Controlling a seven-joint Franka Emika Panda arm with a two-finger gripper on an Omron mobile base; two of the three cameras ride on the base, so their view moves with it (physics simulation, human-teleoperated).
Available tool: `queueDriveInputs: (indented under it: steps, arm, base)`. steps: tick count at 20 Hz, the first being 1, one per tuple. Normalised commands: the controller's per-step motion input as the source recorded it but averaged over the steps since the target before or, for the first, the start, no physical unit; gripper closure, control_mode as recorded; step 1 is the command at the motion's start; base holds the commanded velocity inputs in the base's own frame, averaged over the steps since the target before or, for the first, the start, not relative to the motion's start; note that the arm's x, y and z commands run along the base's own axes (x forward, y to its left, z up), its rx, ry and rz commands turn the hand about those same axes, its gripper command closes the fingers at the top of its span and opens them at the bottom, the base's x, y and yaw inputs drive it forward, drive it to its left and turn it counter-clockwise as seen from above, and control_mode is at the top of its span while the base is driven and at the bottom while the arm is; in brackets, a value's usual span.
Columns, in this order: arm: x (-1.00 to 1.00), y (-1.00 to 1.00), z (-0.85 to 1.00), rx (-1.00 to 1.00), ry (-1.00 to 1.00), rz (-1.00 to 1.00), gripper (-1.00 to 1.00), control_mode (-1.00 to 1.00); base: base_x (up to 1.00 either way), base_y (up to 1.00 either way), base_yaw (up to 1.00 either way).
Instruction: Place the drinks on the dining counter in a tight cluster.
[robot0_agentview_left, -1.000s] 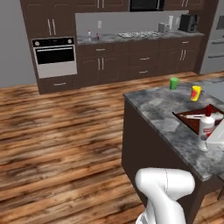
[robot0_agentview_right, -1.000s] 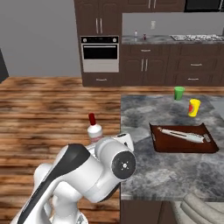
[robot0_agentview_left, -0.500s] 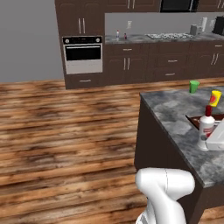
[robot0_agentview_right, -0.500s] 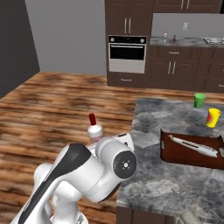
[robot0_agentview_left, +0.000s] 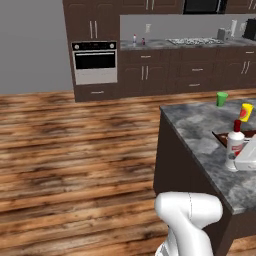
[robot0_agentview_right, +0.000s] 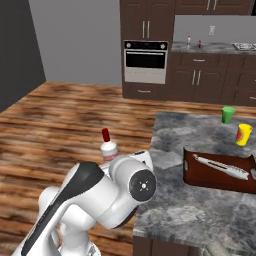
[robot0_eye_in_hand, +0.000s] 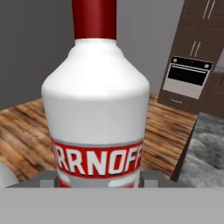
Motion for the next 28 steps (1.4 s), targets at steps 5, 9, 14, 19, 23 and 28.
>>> queueDriveInputs:
  steps: [5, 9, 14, 19, 23, 28]
  arm:
    - [0.00, 0.00, 0.00, 0.00, 0.00, 0.00, 1.00, 1.00]
    - [0.41, -0.31, 0.06, 0.00, 0.23, 0.03, 1.00, -1.00]
    - [0.70, -0.11, 0.24, 0.00, 0.42, 0.08, 1.00, -1.00]
    - [0.51, -0.19, 0.11, -0.01, 0.42, 0.07, 1.00, -1.00]
    - [0.22, -0.68, -0.11, 0.02, 0.16, 0.10, 1.00, -1.00]
    - [0.09, -0.88, -0.24, 0.04, 0.00, 0.03, 1.00, -1.00]
  base:
    - [0.10, -0.29, 0.00]
    - [0.00, 0.00, 0.00]
    - [0.00, 0.00, 0.00]
    - [0.00, 0.00, 0.00]
    - [0.00, 0.00, 0.00]
    - [0.00, 0.00, 0.00]
